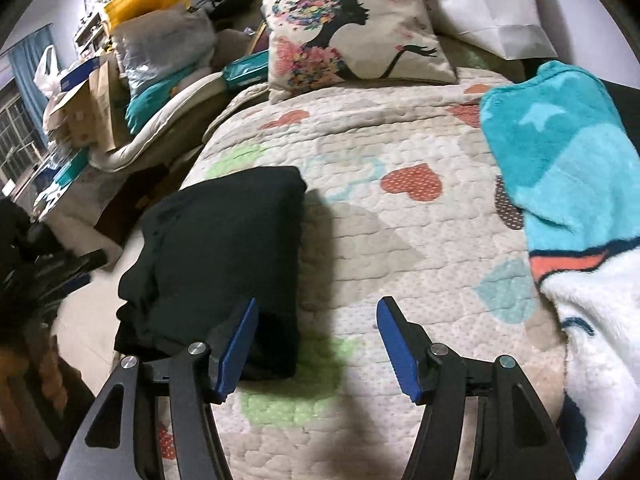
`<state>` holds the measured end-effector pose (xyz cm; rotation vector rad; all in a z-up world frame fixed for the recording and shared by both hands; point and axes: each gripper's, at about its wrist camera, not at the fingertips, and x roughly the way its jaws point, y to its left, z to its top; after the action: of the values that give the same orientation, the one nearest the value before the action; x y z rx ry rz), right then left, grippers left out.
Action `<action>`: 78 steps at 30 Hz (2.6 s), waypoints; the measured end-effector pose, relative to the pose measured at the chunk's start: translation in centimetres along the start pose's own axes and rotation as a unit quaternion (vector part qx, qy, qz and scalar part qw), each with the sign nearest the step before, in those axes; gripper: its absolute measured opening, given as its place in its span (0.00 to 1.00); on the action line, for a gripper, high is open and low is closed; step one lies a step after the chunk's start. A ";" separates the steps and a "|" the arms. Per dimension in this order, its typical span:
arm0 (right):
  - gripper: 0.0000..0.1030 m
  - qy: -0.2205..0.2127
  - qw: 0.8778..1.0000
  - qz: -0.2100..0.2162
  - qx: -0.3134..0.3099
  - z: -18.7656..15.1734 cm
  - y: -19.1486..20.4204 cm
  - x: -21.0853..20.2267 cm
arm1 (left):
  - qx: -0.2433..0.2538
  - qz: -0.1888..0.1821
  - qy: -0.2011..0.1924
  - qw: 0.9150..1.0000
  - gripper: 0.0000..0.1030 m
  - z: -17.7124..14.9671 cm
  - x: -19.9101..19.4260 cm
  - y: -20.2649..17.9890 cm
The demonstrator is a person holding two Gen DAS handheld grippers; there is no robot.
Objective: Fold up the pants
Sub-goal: 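Release the folded shorts and withdraw the right gripper, then grasp the edge of the folded black shorts with the left gripper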
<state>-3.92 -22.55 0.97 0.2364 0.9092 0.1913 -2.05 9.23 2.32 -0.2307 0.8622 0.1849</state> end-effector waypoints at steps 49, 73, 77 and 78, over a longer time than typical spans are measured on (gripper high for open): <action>0.69 0.083 0.990 0.098 0.050 6.8 -0.8 7.9 | -0.029 -0.122 0.132 0.983 0.64 2.3 7.8 -3.0; 0.32 0.089 0.973 0.196 0.081 6.2 0.4 9.9 | 0.024 -0.163 0.102 0.981 0.22 1.7 6.6 -5.7; 0.30 0.076 0.977 0.187 0.071 6.3 1.1 9.2 | 0.021 -0.171 0.096 0.980 0.22 1.9 6.2 -5.6; 0.30 0.075 0.977 0.187 0.073 6.3 1.1 9.1 | 0.021 -0.172 0.094 0.980 0.22 1.9 6.1 -5.7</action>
<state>6.55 -19.90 -1.85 0.5361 1.0249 0.4962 4.72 4.72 -0.46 -0.3580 0.9987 -0.1819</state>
